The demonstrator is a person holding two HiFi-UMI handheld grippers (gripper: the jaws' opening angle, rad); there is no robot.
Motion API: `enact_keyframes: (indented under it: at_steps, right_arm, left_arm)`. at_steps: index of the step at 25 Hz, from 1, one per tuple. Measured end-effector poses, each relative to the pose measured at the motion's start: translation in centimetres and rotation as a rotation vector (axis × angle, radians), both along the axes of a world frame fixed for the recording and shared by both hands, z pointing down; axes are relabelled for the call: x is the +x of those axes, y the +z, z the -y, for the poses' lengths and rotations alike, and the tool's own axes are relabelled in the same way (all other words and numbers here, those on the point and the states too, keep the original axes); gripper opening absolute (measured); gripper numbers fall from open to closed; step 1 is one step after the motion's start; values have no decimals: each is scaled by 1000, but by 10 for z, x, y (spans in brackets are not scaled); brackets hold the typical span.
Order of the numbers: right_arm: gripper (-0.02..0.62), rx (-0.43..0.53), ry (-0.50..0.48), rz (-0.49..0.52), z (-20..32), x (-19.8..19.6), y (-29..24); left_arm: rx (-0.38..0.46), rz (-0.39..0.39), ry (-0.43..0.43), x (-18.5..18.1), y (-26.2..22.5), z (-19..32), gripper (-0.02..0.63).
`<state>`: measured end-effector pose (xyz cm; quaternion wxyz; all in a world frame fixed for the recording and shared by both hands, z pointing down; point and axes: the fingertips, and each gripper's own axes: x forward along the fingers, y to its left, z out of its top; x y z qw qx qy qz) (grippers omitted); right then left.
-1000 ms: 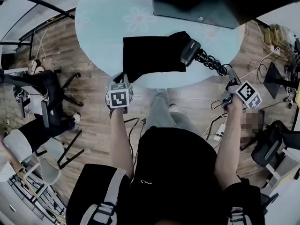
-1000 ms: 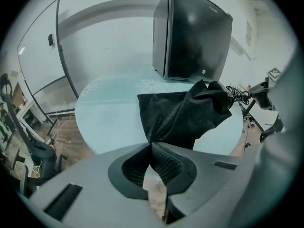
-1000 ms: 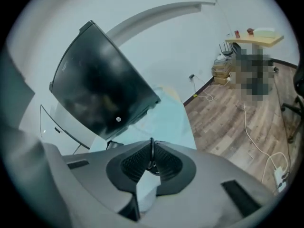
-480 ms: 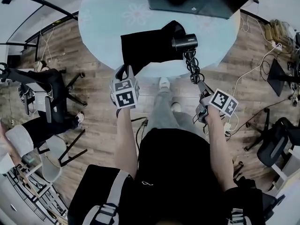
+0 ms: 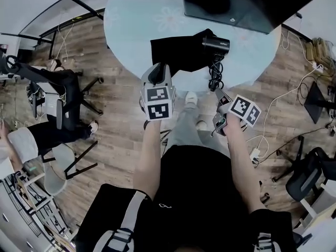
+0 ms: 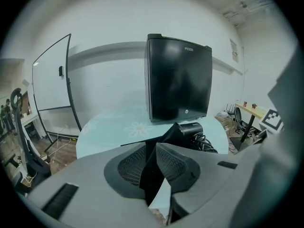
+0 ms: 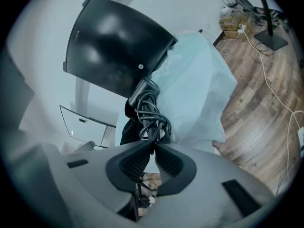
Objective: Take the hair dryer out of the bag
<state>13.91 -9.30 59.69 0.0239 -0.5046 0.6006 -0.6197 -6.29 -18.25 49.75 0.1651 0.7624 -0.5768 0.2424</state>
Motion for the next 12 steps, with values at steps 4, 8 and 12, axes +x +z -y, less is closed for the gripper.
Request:
enact_keyframes:
  at_steps: [4,8,12]
  right_arm:
    - [129,12,-186,-172,12,-14,0]
    - [212,15,-384,-383,-4,-17,-2]
    - [181,73,-370,-443,-9,-6,-32]
  left_arm:
    - [44,-37,13,10,-21,10,35]
    - [90,-79,39,26,-44,12,8]
    - [127,-121,75,45,-62,7,8]
